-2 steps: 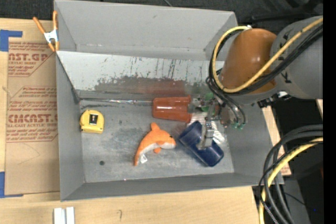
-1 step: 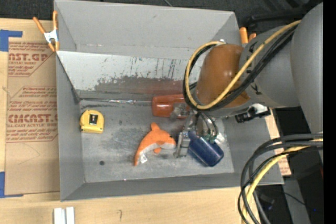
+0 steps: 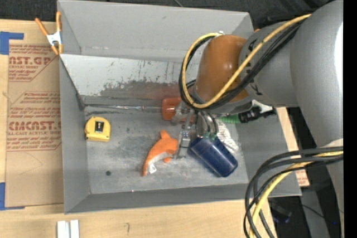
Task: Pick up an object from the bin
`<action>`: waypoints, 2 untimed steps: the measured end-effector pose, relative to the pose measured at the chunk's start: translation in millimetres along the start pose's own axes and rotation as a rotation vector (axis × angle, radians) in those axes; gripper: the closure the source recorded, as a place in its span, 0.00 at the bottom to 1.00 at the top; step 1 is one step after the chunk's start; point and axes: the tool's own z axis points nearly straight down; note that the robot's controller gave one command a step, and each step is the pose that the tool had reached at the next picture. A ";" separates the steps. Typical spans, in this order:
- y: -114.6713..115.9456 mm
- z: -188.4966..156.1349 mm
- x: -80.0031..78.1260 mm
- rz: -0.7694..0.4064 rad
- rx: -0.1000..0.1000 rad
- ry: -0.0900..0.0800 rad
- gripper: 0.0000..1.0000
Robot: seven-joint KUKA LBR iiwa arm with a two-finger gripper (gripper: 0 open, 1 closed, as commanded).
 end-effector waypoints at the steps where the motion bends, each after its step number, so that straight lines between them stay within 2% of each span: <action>1: 9.1 -0.7 23.7 0.196 -0.002 -0.011 0.00; 2: 7.3 39.7 23.6 0.128 -0.001 -0.001 0.00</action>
Offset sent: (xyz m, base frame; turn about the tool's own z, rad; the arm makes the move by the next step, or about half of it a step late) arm -0.0204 0.0091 -0.0384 0.1321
